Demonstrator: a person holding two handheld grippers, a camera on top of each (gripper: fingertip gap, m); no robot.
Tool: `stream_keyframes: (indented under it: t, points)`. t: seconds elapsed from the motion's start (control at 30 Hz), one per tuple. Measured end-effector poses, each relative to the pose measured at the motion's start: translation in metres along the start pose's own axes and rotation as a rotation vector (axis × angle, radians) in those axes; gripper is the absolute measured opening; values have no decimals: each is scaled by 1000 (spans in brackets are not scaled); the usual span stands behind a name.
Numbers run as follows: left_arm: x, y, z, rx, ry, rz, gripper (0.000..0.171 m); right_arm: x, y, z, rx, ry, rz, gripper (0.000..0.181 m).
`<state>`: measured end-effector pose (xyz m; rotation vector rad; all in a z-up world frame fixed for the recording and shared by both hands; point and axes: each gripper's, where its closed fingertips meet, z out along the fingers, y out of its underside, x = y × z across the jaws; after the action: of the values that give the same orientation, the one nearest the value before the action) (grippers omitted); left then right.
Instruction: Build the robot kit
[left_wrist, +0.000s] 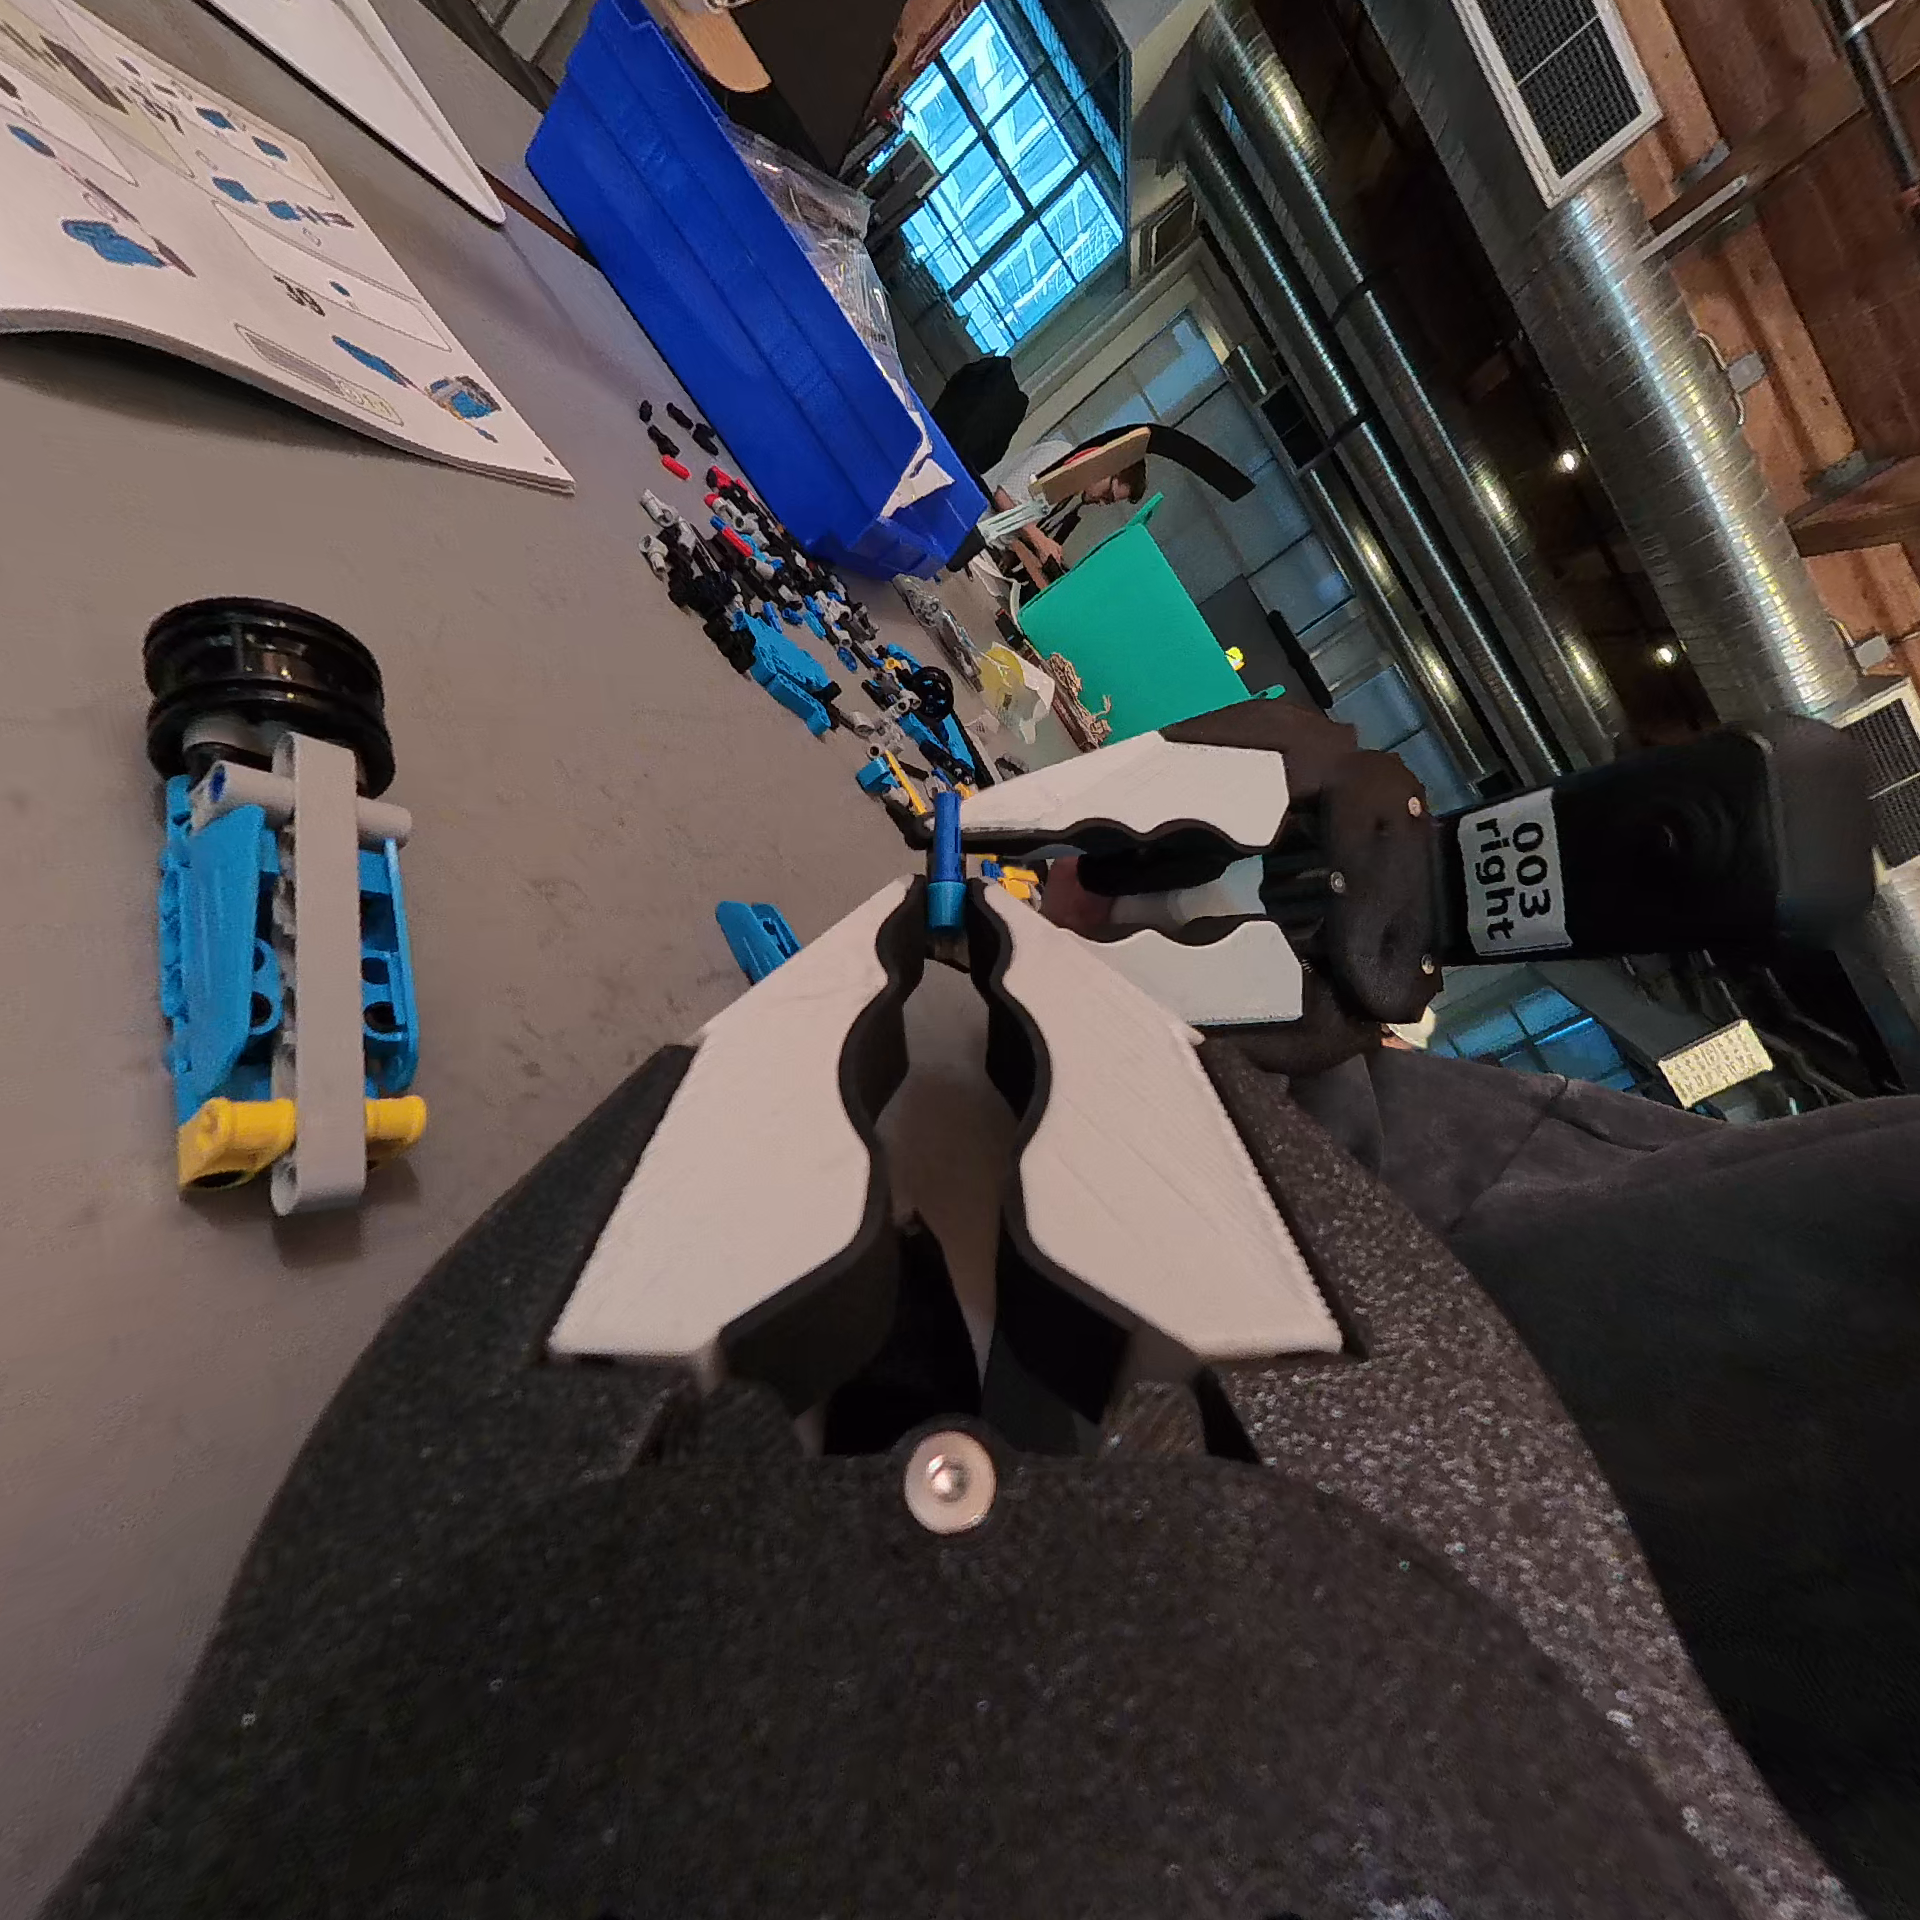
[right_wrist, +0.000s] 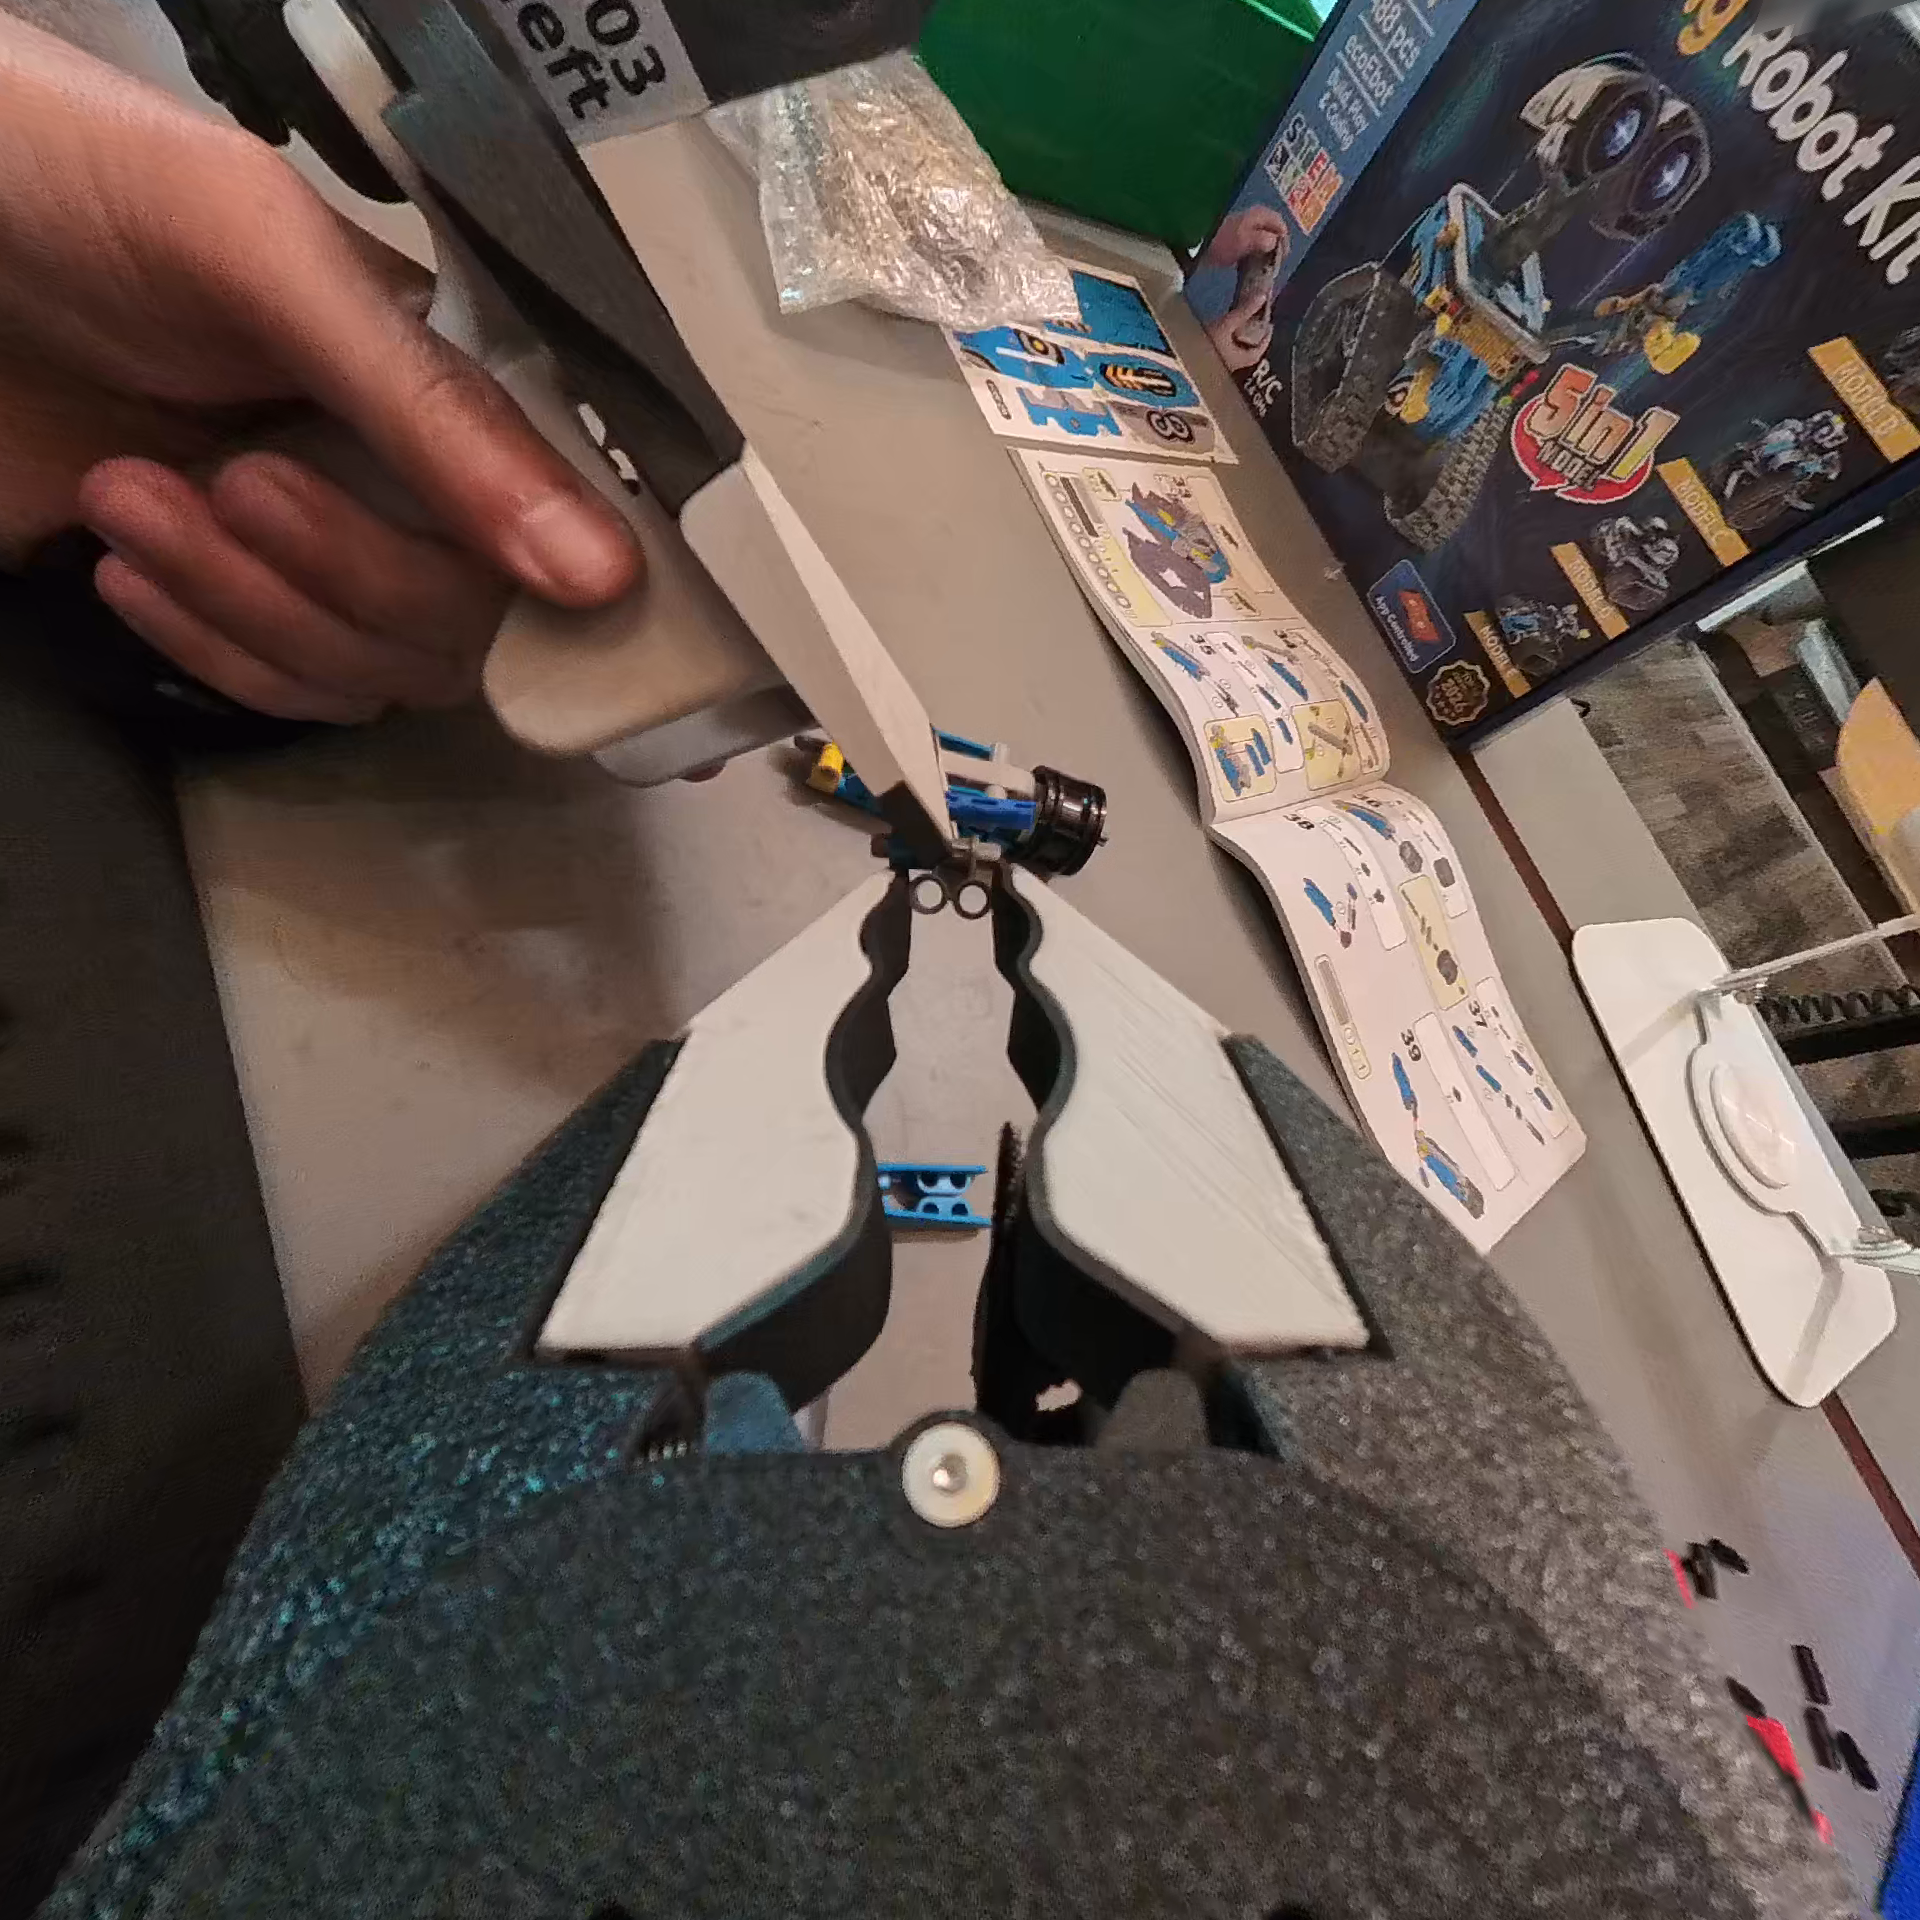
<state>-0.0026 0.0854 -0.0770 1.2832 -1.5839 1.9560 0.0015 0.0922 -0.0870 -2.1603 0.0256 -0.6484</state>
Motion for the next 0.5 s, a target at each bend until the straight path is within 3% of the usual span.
stream_keyframes:
  t: [0.1, 0.3, 0.4, 0.5]
  points:
    - [-2, -2, -1, 11, 3, -20, 6, 0, 0, 3, 22, -20, 66, 16]
    - [1, -7, -2, 54, 52, -82, 6, -8, -4, 10, 16, -24, 106, 45]
    - [2, -7, -2, 56, 61, -88, 6, 2, -5, 10, 6, 40, 115, 25]
    - [2, -6, -1, 49, 60, -89, 6, 1, -3, 10, 7, 16, 144, 25]
